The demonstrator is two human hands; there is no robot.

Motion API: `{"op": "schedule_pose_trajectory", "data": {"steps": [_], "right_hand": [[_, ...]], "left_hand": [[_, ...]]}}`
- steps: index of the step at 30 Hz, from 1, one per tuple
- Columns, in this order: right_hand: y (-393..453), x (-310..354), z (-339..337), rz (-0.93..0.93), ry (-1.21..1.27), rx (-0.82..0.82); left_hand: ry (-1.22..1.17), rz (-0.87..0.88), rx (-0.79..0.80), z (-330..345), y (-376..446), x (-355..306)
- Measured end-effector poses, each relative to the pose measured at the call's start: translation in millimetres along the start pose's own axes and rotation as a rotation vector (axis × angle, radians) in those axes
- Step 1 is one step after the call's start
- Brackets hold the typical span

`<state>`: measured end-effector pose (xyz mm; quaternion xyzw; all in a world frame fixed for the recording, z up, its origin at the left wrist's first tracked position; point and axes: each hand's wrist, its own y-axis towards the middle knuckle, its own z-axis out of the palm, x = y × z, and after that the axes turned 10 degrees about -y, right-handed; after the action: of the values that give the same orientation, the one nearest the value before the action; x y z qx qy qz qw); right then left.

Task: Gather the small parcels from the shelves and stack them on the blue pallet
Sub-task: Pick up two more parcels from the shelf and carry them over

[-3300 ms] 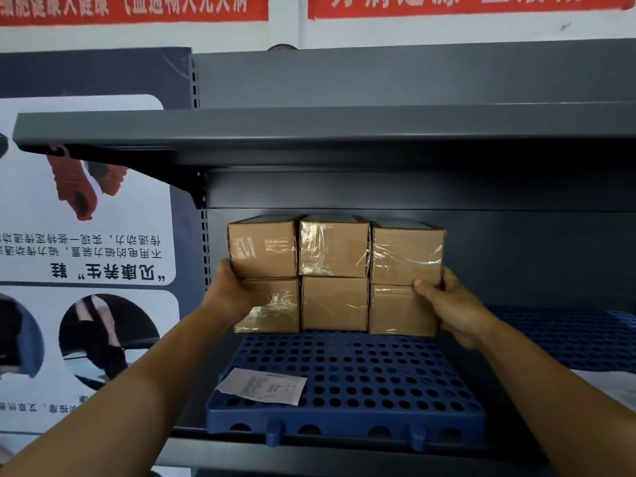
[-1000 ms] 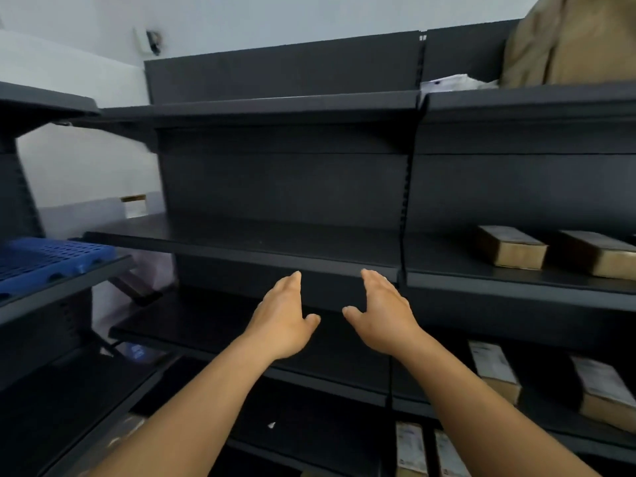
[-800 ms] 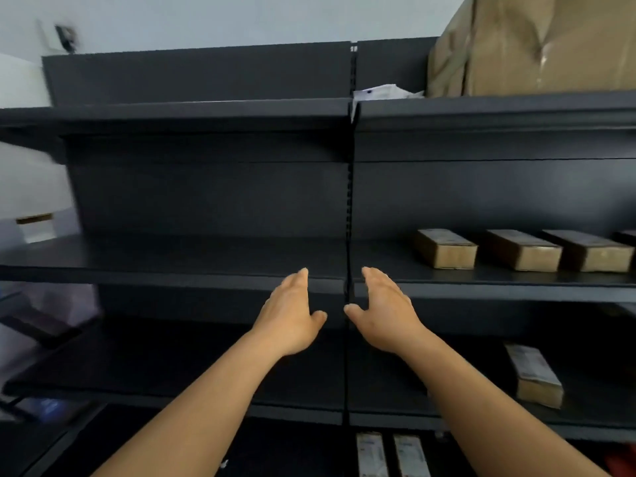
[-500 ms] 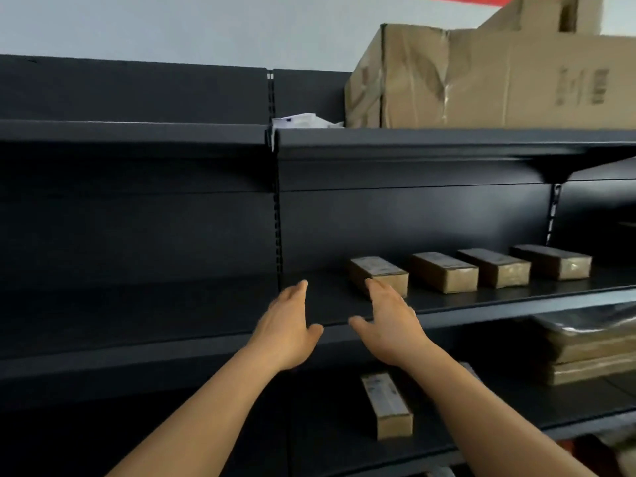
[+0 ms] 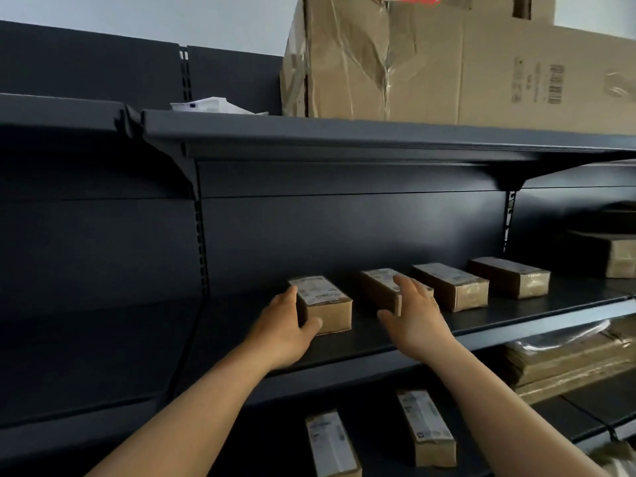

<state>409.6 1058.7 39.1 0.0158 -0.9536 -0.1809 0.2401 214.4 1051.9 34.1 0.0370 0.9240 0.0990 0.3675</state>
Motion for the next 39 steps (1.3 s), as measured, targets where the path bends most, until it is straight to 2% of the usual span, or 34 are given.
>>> {"op": "schedule_pose_trajectory", "data": {"steps": [8,17,24,29,39], "right_hand": [[78,-55,2,0.052,0.036,0.051],[132,-62,29,0.13,0.174,0.268],[144,-46,41,0.101,0.253,0.327],[147,-42,51,0.101,0.366,0.337],[139,-21,60,0.02,0.824,0.388]], "left_hand": [[-0.216,-0.228,-0.129,32,68,-4],[-0.371,-0.335,-0.081,42,93,-16],[-0.403,-0.394,-0.068,40,100,-14],[-0.493,-0.395,-0.102,41,102,-7],[-0.723,-0.304,-0.25,22,87,11]]}}
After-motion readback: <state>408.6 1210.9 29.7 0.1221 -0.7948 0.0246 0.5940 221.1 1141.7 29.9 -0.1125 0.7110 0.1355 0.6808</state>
